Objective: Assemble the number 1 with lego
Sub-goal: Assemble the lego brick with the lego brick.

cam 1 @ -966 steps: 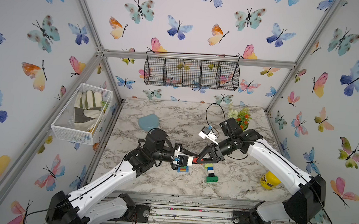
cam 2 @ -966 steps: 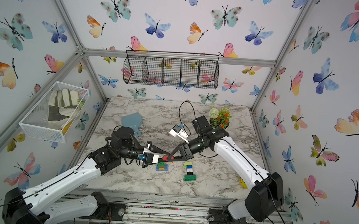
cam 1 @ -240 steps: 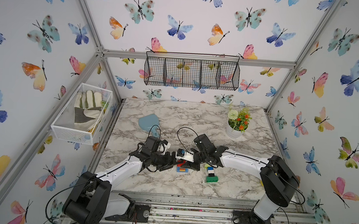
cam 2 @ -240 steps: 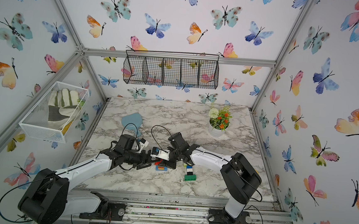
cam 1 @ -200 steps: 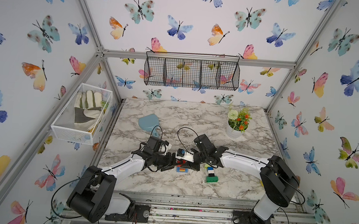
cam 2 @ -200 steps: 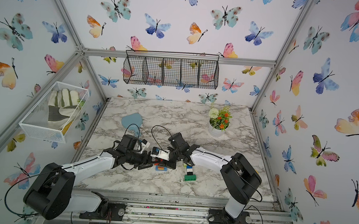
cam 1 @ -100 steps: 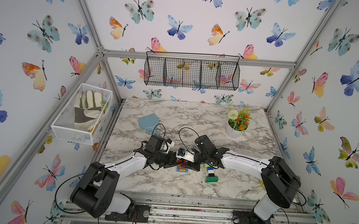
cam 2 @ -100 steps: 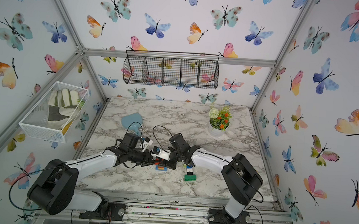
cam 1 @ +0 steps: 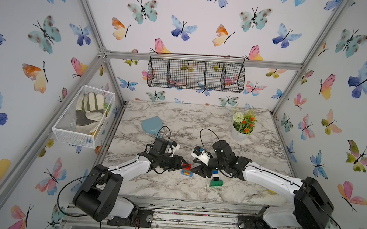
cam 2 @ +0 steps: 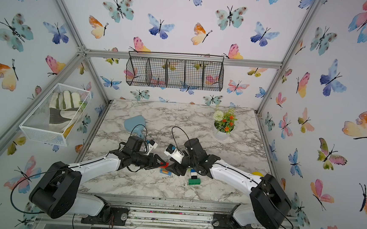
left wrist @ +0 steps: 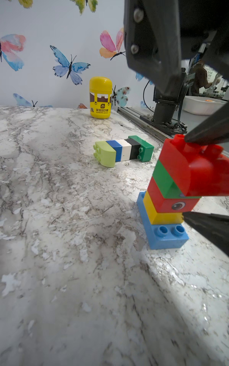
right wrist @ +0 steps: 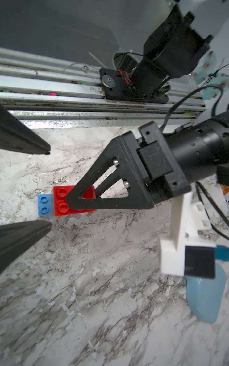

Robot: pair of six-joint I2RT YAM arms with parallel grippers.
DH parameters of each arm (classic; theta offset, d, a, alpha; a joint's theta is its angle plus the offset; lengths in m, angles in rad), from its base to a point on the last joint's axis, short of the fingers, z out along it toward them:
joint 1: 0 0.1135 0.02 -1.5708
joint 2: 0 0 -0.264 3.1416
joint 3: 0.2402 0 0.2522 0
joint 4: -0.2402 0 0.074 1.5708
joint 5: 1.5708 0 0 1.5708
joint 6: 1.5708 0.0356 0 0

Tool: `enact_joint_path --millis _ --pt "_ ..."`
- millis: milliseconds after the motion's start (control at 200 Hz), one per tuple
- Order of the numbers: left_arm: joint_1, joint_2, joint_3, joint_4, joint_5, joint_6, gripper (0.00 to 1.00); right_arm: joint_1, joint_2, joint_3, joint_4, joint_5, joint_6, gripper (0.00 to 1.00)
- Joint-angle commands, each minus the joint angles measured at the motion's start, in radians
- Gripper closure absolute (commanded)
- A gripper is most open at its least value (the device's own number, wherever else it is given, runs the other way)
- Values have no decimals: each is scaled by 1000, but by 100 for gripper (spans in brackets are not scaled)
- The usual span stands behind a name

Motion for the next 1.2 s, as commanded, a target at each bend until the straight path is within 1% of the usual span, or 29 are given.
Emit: enact_joint_path --millis 0,100,175,245,305,481,551,596,666,721,831,881,1046,1196 --pt "-6 39 -17 -157 -110 33 36 -5 -40 -28 52 66 265 49" --pt "-3 16 23 -164 -105 27 27 -4 -63 -19 15 155 416 56" --pt "2 -8 52 -162 -94 17 20 -5 -77 -15 -17 178 493 59" --pt "7 -32 74 -156 -78 3 17 -5 -82 -23 -19 168 520 59" --pt "15 -51 85 -150 -65 -9 16 -5 -83 -29 -22 164 514 57" --pt "56 -112 90 -155 -61 -48 18 -5 -94 -44 -26 200 409 52" --pt "68 -142 85 -159 -74 -61 19 -4 -72 -51 -14 192 370 52" --pt "71 -154 79 -165 -81 -64 20 -5 -44 -32 -39 185 361 52" --pt "72 -154 74 -189 -86 -51 21 -3 4 30 -104 148 366 55" --pt "72 -152 59 -194 -77 -43 21 -3 34 60 -123 123 401 58" --pt "71 -140 18 -146 -13 -42 16 1 73 84 -118 108 453 59" --pt "68 -117 17 -146 6 -31 15 0 94 97 -117 108 459 59" --pt "68 -82 14 -126 29 -15 20 7 147 126 -98 102 465 59" --pt "65 -61 19 -124 31 -3 22 9 188 133 -81 86 456 60"
